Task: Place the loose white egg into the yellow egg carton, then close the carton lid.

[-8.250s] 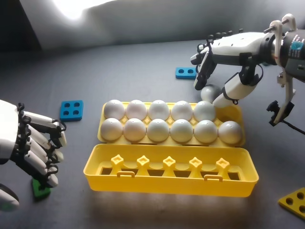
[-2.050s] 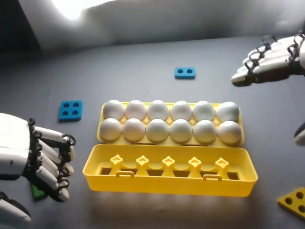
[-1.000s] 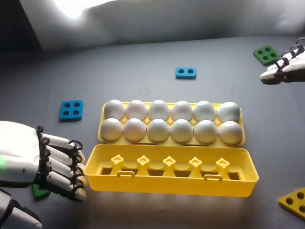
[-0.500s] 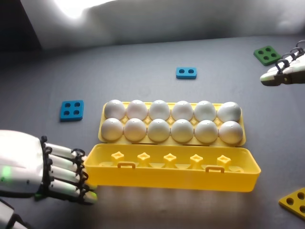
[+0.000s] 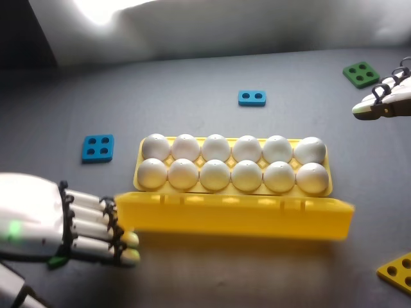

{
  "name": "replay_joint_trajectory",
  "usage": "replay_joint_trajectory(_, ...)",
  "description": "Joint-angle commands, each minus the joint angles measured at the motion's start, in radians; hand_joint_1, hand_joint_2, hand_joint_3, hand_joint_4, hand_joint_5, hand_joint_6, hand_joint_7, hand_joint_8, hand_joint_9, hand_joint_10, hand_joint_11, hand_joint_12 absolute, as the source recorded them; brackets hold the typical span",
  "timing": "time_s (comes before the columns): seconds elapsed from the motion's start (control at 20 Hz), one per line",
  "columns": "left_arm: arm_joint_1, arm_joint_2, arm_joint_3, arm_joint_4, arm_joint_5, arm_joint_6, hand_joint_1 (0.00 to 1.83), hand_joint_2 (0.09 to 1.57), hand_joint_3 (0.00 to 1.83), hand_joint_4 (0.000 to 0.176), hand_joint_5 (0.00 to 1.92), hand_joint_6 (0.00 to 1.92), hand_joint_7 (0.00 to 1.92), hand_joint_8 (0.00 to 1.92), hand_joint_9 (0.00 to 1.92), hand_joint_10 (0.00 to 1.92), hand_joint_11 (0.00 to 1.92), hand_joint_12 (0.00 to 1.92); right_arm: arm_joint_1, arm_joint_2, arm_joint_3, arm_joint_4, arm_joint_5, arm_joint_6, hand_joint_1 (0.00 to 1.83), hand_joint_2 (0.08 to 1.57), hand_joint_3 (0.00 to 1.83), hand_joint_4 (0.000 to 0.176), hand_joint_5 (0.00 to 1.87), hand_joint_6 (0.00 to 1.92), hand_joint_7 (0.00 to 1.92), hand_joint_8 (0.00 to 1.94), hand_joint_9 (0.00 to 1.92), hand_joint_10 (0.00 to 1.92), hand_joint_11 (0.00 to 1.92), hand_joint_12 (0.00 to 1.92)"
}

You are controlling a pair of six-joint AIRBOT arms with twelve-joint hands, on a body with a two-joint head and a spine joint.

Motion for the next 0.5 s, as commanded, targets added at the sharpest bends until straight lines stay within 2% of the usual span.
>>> replay_joint_trajectory(0.0, -0.021, 0.000, 0.015, -0.101, -0.082, -0.002, 0.00, 1.19, 0.00, 0.000, 0.06, 0.00, 0.05, 0.00, 0.02, 0.00, 0.00, 0.00, 0.009, 0.016, 0.001, 0.046, 0.000, 0.004, 0.60, 0.94, 0.00, 0.000, 0.11, 0.00, 0.10, 0.01, 0.09, 0.01, 0.00, 0.16)
replay_joint_trajectory(0.15, -0.050, -0.020, 0.065, -0.129, -0.071, -0.019, 0.00, 1.20, 0.00, 0.000, 0.07, 0.00, 0.05, 0.00, 0.01, 0.00, 0.00, 0.00, 0.007, 0.016, 0.001, 0.045, 0.000, 0.001, 0.61, 0.98, 0.01, 0.000, 0.10, 0.00, 0.08, 0.00, 0.06, 0.00, 0.00, 0.06)
replay_joint_trajectory(0.3, -0.077, -0.032, 0.114, -0.151, -0.064, -0.039, 0.00, 1.19, 0.00, 0.000, 0.08, 0.01, 0.06, 0.00, 0.02, 0.00, 0.00, 0.00, 0.006, 0.016, 0.001, 0.045, 0.000, -0.002, 0.66, 0.97, 0.00, 0.000, 0.10, 0.00, 0.09, 0.00, 0.07, 0.00, 0.00, 0.10)
replay_joint_trajectory(0.45, -0.074, -0.029, 0.124, -0.147, -0.071, -0.039, 0.00, 1.20, 0.00, 0.000, 0.07, 0.00, 0.04, 0.00, 0.00, 0.00, 0.00, 0.00, 0.006, 0.016, 0.001, 0.045, 0.000, -0.002, 0.68, 0.97, 0.00, 0.000, 0.09, 0.00, 0.07, 0.00, 0.05, 0.00, 0.01, 0.07)
